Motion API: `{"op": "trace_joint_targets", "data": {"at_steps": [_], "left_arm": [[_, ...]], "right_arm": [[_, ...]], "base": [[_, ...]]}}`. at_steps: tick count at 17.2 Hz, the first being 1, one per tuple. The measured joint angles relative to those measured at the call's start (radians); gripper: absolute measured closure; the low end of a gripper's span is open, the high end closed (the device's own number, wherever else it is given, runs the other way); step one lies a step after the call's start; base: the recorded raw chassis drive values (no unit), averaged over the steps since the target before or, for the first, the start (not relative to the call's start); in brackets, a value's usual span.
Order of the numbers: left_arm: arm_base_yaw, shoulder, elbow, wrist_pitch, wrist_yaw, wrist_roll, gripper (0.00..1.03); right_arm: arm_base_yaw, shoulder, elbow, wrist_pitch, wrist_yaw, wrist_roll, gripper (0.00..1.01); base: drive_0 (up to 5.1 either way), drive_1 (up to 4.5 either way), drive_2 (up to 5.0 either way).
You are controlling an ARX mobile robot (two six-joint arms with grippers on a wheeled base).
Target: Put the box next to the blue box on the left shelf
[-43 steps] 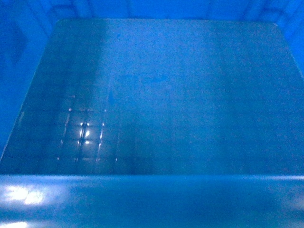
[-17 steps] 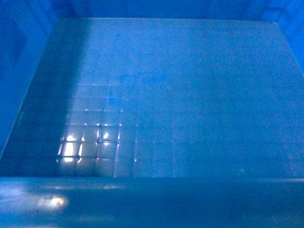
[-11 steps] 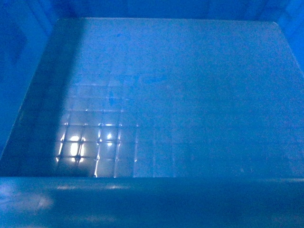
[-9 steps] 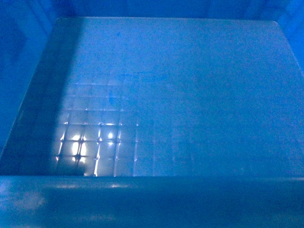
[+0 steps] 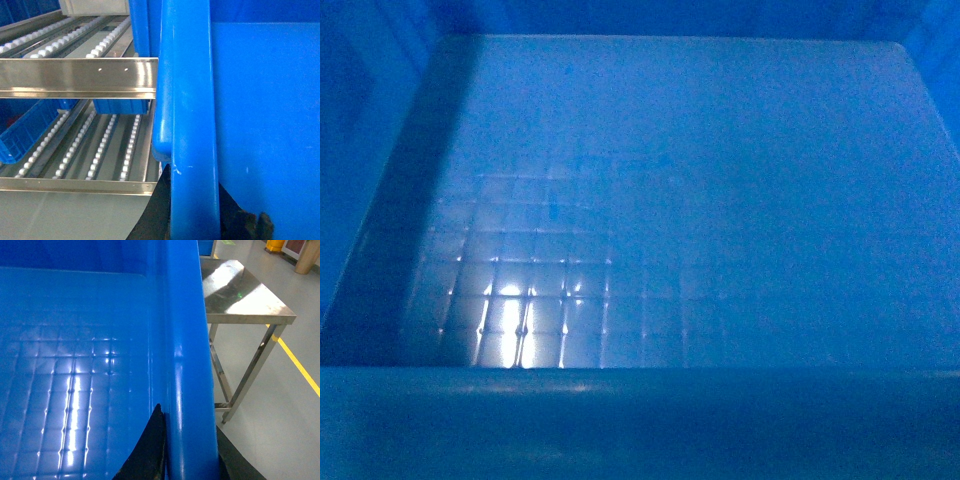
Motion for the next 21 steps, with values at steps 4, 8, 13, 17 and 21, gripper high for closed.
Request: {"op": "trace_joint_targets", "data": {"at_steps": [4, 8, 13, 17, 21], "left_arm": [[0.0, 0.001, 0.0, -0.002, 0.0, 0.0, 0.96], [0.0, 0.0, 0.0, -0.002, 0.0, 0.0, 0.96], [0.0, 0.001, 0.0, -0.003, 0.0, 0.0, 0.96], [0.0, 0.0, 0.0, -0.003, 0.0, 0.0, 0.96], [0.0, 0.0, 0.0, -0.003, 0.0, 0.0, 0.96]], "right_arm": [[0.0, -0.001, 0.0, -0.004, 0.0, 0.0, 0.91], [0.0, 0.0, 0.0, -0.005, 0.0, 0.0, 0.91], [0.0, 0.0, 0.0, -0.004, 0.0, 0.0, 0.91], [0.0, 0.0, 0.0, -0.004, 0.0, 0.0, 0.91], [0.0, 0.0, 0.0, -0.003, 0.0, 0.0, 0.91]], "base": [[0.0, 4.16, -4.1], [0.0, 4.16, -4.1], [0.0, 4.16, -4.1], [0.0, 4.16, -4.1], [0.0, 4.16, -4.1]]}}
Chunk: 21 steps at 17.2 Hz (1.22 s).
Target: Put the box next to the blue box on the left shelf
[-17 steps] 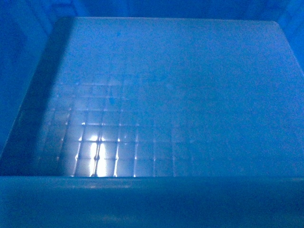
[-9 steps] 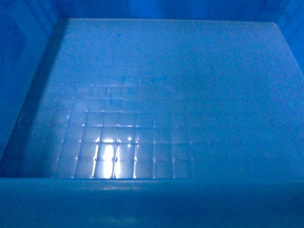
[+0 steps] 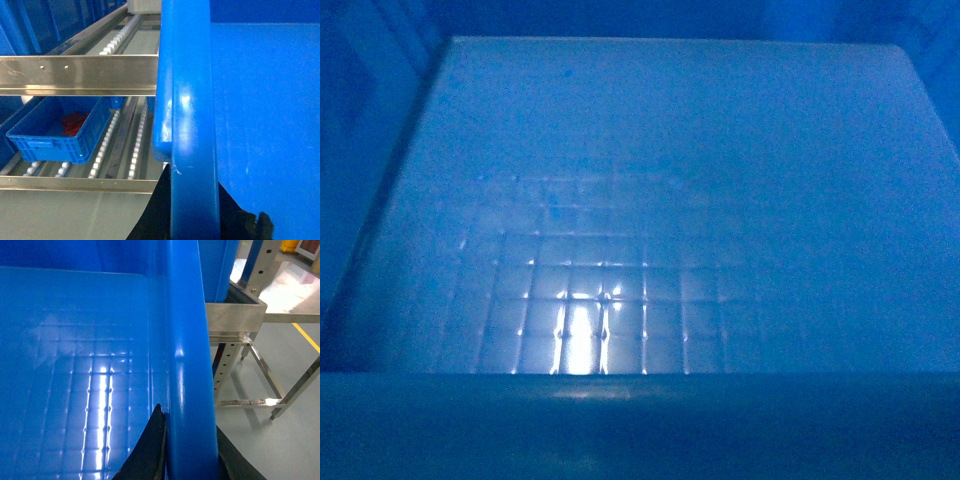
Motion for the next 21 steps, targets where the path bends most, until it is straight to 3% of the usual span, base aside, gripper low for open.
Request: {"op": "trace_joint_targets", "data": {"at_steps": [21], "left_arm": [[0.0, -0.001, 0.0, -0.001, -0.002, 0.001, 0.96]], "right_arm": [[0.001, 0.0, 0.0, 0.0, 0.0, 0.0, 0.91]], "base": [[0.0, 3.96, -3.9]]}}
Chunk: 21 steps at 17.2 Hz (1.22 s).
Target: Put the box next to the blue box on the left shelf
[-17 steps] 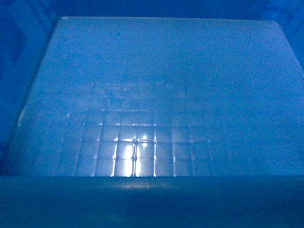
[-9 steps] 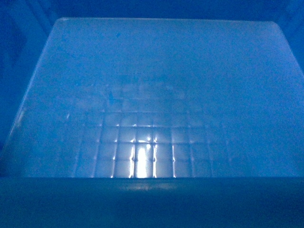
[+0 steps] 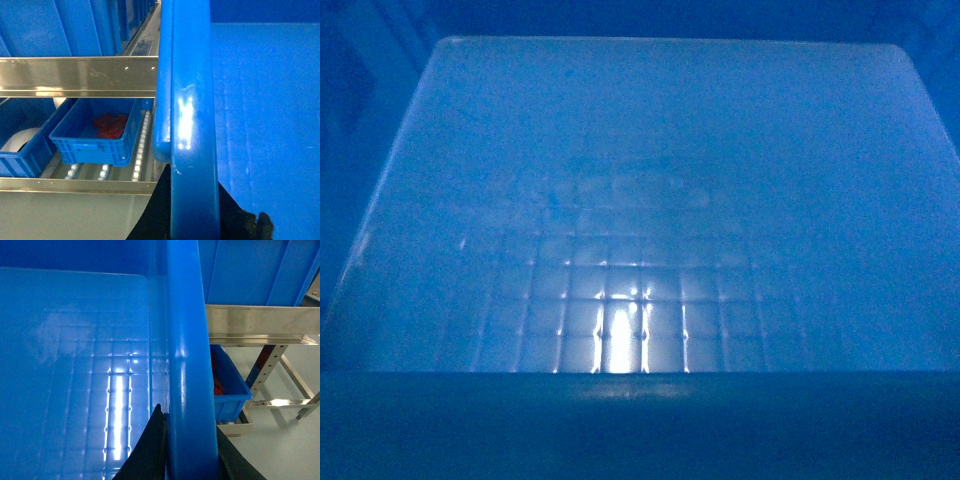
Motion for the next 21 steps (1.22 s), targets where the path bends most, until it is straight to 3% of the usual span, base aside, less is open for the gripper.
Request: {"op": "trace_joint_targets", "data": {"at_steps": [21], "left_arm": [[0.0, 0.0, 0.0, 0.002, 0.001, 0.002, 0.96]], "right_arm": [[0.0, 0.0, 0.0, 0.0, 0.0, 0.0, 0.91]], "base": [[0.0, 0.0, 0.0]]}}
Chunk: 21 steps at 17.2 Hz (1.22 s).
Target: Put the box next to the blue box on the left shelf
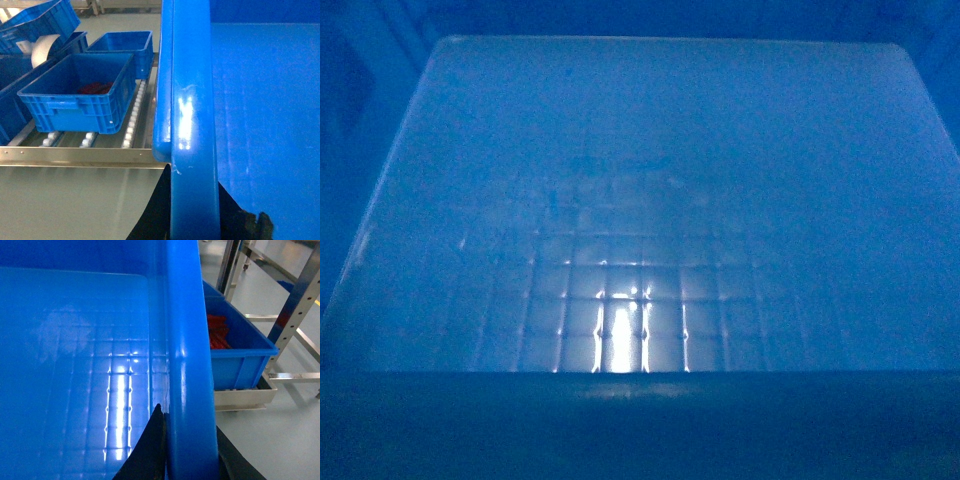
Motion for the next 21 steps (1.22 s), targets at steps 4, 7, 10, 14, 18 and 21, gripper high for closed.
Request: {"op": "trace_joint_targets", "data": {"at_steps": [4, 7, 10, 14, 18, 21], "left_arm": [[0.0, 0.0, 0.0, 0.0, 0.0, 0.0, 0.96], [0.0, 0.0, 0.0, -0.001, 0.0, 0.0, 0.96], [0.0, 0.0, 0.0, 0.0, 0.0, 0.0, 0.96], [0.0, 0.002, 0.0, -0.009, 0.002, -0.003, 0.96], [0.0, 0.002, 0.0, -0.002, 0.002, -0.003, 0.96], [0.0, 0.002, 0.0, -0.001, 0.002, -0.003, 0.96]], "right_arm": [[0.0, 0.0, 0.0, 0.0, 0.0, 0.0, 0.91], [0.0, 0.0, 0.0, -0.001, 0.0, 0.0, 0.91], [0.0, 0.0, 0.0, 0.0, 0.0, 0.0, 0.91], [0.0, 0.001, 0.0, -0.008, 0.0, 0.0, 0.91], [0.0, 0.0, 0.0, -0.002, 0.0, 0.0, 0.91], [-0.001, 0.0, 0.0, -0.001, 0.0, 0.0, 0.91]], "base": [[0.0, 0.0, 0.0], [0.0, 0.0, 0.0], [0.0, 0.0, 0.0], [0.0, 0.0, 0.0], [0.0, 0.0, 0.0], [0.0, 0.0, 0.0]]}}
